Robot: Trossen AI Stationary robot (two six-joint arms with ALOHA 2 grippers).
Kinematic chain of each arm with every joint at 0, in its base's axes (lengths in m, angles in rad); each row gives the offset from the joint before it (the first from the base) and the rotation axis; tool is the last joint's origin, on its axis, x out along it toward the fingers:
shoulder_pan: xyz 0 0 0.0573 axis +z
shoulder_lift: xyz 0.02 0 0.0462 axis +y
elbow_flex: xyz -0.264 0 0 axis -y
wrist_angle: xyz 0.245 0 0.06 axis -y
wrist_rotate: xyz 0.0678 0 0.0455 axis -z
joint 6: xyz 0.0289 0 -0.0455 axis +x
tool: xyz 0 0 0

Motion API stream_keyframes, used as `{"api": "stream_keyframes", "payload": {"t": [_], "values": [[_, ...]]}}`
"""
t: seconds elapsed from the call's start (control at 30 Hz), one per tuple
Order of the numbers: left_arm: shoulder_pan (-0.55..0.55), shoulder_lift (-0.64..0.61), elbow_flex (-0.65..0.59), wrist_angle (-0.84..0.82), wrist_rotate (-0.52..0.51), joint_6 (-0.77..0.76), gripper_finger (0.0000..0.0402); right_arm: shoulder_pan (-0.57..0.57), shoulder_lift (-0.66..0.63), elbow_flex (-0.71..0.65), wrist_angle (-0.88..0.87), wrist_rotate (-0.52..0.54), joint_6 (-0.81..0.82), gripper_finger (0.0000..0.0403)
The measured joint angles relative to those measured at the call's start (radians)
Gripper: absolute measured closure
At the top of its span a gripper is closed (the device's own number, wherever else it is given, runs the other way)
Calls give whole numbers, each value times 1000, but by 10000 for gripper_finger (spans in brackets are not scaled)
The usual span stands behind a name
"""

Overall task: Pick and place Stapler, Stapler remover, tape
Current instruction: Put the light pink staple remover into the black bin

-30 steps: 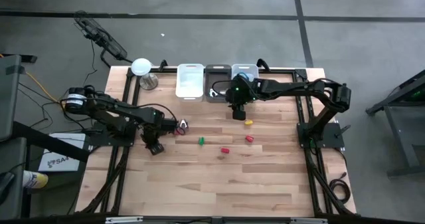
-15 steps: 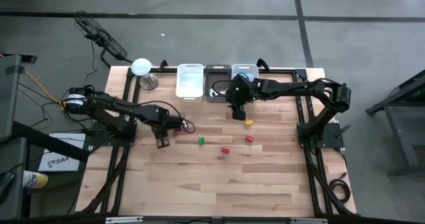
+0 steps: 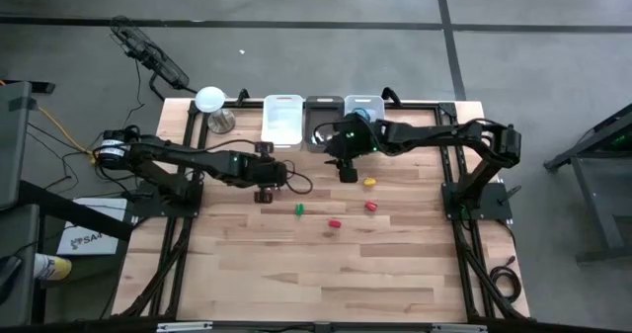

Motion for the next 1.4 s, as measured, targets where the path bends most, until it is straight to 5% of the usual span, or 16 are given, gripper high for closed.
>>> {"api": "stream_keyframes", "payload": {"t": [0.2, 0.53, 1.03, 1.4], "values": [[0, 0, 0, 155, -91, 137, 315, 72, 0, 0, 93, 19, -54, 256], [0, -1, 0, 359, -121, 319, 315, 159, 5, 0, 170, 207, -141, 256], [0, -1, 0, 420, -94, 364, 315, 159, 30, 0, 297, 216, -198, 161], [0, -1, 0, 424, -90, 369, 315, 159, 95, -1, 394, 231, -244, 171]]}}
